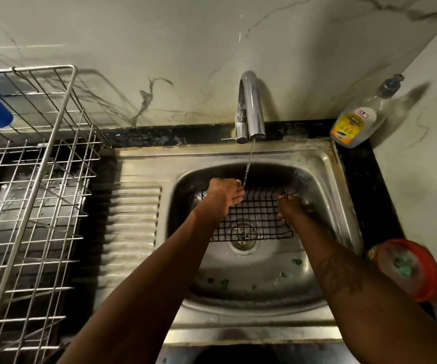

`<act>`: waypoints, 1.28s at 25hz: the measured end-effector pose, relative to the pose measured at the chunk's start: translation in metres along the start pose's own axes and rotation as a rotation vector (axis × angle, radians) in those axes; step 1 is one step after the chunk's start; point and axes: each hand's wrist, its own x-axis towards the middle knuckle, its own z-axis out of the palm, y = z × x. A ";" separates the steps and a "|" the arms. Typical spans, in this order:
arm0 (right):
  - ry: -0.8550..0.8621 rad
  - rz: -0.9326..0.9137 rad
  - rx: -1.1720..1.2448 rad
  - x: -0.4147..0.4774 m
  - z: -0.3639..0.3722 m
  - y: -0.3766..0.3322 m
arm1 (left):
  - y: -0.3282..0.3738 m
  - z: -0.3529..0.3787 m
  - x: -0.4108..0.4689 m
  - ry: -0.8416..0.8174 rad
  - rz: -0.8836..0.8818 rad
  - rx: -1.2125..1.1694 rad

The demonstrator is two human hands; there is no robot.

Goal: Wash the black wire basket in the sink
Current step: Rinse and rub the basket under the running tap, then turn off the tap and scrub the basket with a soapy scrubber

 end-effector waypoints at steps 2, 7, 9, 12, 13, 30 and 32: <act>0.032 -0.064 -0.112 -0.019 -0.003 -0.013 | -0.003 0.003 0.003 0.018 0.014 0.018; 0.167 -0.302 -0.147 -0.036 0.003 -0.029 | 0.001 0.006 0.008 0.075 0.070 -0.045; 0.197 -0.357 -0.132 -0.043 0.006 -0.032 | 0.010 0.004 0.012 0.215 0.093 -0.089; 0.260 -0.467 -0.186 -0.056 0.008 -0.036 | 0.029 0.011 0.003 0.341 0.147 -0.188; 0.264 -0.481 -0.211 -0.058 0.010 -0.036 | 0.036 0.013 0.003 0.346 0.187 -0.204; 0.139 -0.448 -0.227 -0.075 0.019 -0.055 | 0.046 0.027 -0.024 0.310 0.699 0.603; 0.159 -0.510 -0.240 -0.085 0.015 -0.056 | 0.037 0.026 -0.032 0.319 0.728 0.645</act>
